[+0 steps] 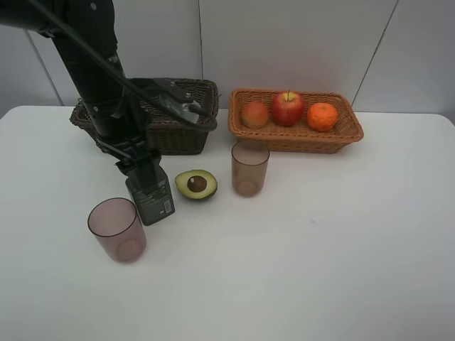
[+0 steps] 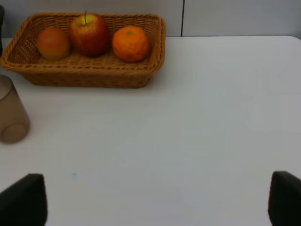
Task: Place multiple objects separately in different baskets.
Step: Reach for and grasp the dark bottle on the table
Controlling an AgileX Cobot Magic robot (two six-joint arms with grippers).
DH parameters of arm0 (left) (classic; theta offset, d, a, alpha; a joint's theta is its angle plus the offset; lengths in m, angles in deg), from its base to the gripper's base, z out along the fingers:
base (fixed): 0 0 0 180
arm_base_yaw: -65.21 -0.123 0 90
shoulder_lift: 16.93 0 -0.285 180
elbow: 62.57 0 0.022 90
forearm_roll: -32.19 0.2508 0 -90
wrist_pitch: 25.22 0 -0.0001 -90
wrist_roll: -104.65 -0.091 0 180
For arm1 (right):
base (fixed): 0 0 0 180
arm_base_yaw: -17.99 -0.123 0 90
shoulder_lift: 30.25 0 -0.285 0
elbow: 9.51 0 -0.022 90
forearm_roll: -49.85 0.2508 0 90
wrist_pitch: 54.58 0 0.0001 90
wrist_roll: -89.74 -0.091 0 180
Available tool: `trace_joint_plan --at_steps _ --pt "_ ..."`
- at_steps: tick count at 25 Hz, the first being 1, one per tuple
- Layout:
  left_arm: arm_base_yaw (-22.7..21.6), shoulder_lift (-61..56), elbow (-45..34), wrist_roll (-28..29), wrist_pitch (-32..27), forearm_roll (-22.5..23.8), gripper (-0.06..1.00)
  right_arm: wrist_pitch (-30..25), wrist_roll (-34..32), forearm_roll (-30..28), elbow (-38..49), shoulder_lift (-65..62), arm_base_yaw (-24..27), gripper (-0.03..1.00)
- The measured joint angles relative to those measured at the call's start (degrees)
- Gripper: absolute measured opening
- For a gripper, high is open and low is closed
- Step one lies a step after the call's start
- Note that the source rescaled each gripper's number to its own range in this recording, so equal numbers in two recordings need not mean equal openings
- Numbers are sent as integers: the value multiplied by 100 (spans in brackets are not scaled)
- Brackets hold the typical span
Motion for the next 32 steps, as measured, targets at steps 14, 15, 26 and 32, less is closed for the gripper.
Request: trace_joint_plan --at_steps 14,15,26,32 --pt "0 671 1 19 521 5 97 0 0 0 0 0 0 100" --pt "0 709 6 25 535 5 97 0 0 0 0 0 0 100" --pt "0 801 22 147 536 24 97 0 0 0 0 0 0 100" --pt "0 801 22 151 532 24 87 0 0 0 0 0 0 100"
